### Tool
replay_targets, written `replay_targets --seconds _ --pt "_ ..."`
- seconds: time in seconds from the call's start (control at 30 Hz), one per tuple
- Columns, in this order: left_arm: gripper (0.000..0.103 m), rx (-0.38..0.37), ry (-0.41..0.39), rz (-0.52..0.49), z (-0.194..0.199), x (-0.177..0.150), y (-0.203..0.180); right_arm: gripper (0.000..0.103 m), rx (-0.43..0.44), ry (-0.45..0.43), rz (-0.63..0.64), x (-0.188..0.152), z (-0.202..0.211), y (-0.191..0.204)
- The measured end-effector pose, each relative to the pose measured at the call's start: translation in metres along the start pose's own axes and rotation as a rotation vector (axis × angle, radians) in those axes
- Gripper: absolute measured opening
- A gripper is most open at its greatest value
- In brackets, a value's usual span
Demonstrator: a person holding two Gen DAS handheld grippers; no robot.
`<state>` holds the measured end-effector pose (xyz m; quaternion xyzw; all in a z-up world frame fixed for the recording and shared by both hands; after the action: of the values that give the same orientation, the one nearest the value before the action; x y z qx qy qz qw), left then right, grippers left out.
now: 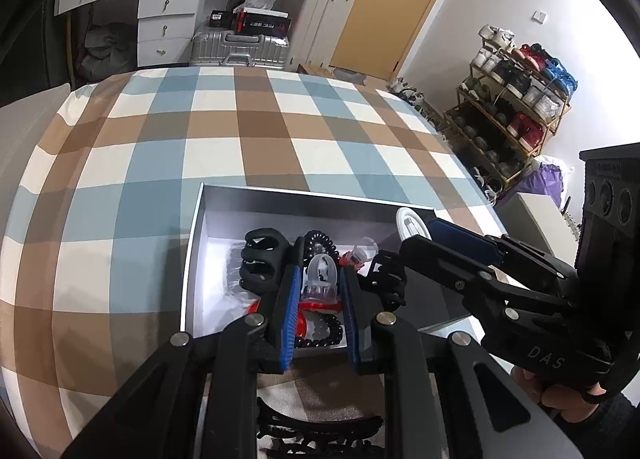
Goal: Organize jewelry
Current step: 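Lower the badge and red ring into the box and open both tools, then grasp a black hair comb with the right tool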
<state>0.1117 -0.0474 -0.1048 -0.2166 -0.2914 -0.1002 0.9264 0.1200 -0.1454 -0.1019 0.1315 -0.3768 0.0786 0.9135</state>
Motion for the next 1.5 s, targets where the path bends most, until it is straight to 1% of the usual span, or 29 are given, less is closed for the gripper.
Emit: replay_targets --seconds 0.07,0.1,0.13,0.17,0.2,0.23,0.3,0.37,0.4,0.43,0.6,0.67,0.73,0.77,0.93,1.0,1.03,1.1,1.17,1.23,1.3,1.33,1.4,1.43,1.47,1.5 --pt "0.022 0.019 0.005 -0.006 -0.001 0.001 0.001 0.044 0.014 -0.017 -0.003 0.002 0.001 0.002" --pt "0.032 0.029 0.011 -0.008 -0.001 0.001 0.002 0.05 0.018 -0.023 -0.004 0.003 0.002 0.002" --pt "0.044 0.029 0.01 -0.006 -0.001 0.002 0.002 0.053 0.022 -0.023 -0.005 0.003 0.002 0.002" --pt "0.048 0.023 -0.001 0.0 0.001 0.003 0.003 0.055 0.025 -0.025 -0.007 0.003 0.003 0.002" --pt "0.056 0.021 -0.017 0.006 0.004 0.005 0.004 0.055 0.029 -0.031 -0.014 0.003 0.004 0.001" --pt "0.061 0.011 -0.039 0.01 0.009 0.007 0.005 0.055 0.03 -0.037 -0.023 0.004 0.007 -0.001" --pt "0.063 -0.008 -0.073 0.009 0.016 0.011 0.003 0.057 0.028 -0.054 -0.039 0.006 0.013 -0.004" --pt "0.065 0.001 -0.099 0.0 0.022 0.013 0.003 0.062 0.021 -0.072 -0.051 0.009 0.02 -0.007" --pt "0.068 0.009 -0.107 -0.005 0.025 0.013 0.003 0.064 0.016 -0.083 -0.056 0.01 0.024 -0.008" --pt "0.07 0.019 -0.115 -0.008 0.027 0.013 0.004 0.065 0.014 -0.093 -0.061 0.011 0.027 -0.008" --pt "0.07 0.04 -0.127 -0.007 0.03 0.01 0.009 0.066 0.003 -0.116 -0.05 0.013 0.039 -0.003" --pt "0.072 0.061 -0.126 -0.013 0.032 0.009 0.012 0.068 0.0 -0.12 -0.04 0.013 0.043 0.001" --pt "0.081 0.083 -0.132 -0.017 0.035 0.009 0.017 0.07 -0.014 -0.125 -0.015 0.013 0.048 0.006" --pt "0.082 0.09 -0.142 -0.018 0.038 0.008 0.019 0.072 -0.013 -0.127 -0.001 0.013 0.05 0.01" --pt "0.083 0.138 -0.169 -0.037 0.049 0.006 0.029 0.074 0.025 -0.145 0.031 0.012 0.059 0.026" --pt "0.083 0.209 -0.174 -0.054 0.052 0.004 0.035 0.076 0.03 -0.128 0.016 0.009 0.059 0.029" --pt "0.083 0.263 -0.175 -0.063 0.053 0.003 0.041 0.076 0.059 -0.108 -0.009 0.006 0.059 0.034" --pt "0.083 0.289 -0.183 -0.069 0.057 0.003 0.048 0.081 0.11 -0.093 -0.004 0.0 0.06 0.047" --pt "0.084 0.311 -0.188 -0.059 0.062 0.002 0.057 0.081 0.116 -0.081 0.064 -0.008 0.059 0.062" --pt "0.085 0.32 -0.183 -0.049 0.064 0.0 0.065 0.081 0.13 -0.06 0.144 -0.017 0.053 0.077" --pt "0.087 0.316 -0.17 -0.034 0.064 -0.003 0.073 0.081 0.139 -0.025 0.187 -0.027 0.046 0.086" --pt "0.091 0.314 -0.161 -0.027 0.064 -0.005 0.077 0.081 0.146 0.003 0.212 -0.035 0.041 0.091" --pt "0.095 0.307 -0.143 -0.021 0.063 -0.009 0.082 0.08 0.138 0.055 0.269 -0.049 0.03 0.097" --pt "0.095 0.307 -0.135 -0.021 0.063 -0.011 0.083 0.08 0.123 0.085 0.31 -0.058 0.023 0.1" --pt "0.095 0.309 -0.127 -0.02 0.063 -0.013 0.085 0.078 0.115 0.097 0.336 -0.063 0.02 0.101" --pt "0.095 0.306 -0.116 -0.019 0.062 -0.015 0.087 0.073 0.099 0.107 0.37 -0.069 0.016 0.103"
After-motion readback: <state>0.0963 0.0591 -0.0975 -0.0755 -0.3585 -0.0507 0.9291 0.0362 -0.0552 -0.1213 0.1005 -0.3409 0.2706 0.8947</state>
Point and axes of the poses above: each gripper's, at about its wrist camera, not at the fingertips, and z roughly against the way its jaws point, y to its left, x to its top, the point moved 9 cm from there along -z, roughly the way its jaws point, and after that the axes turned 3 degrees about z, right-handed, at the moved point
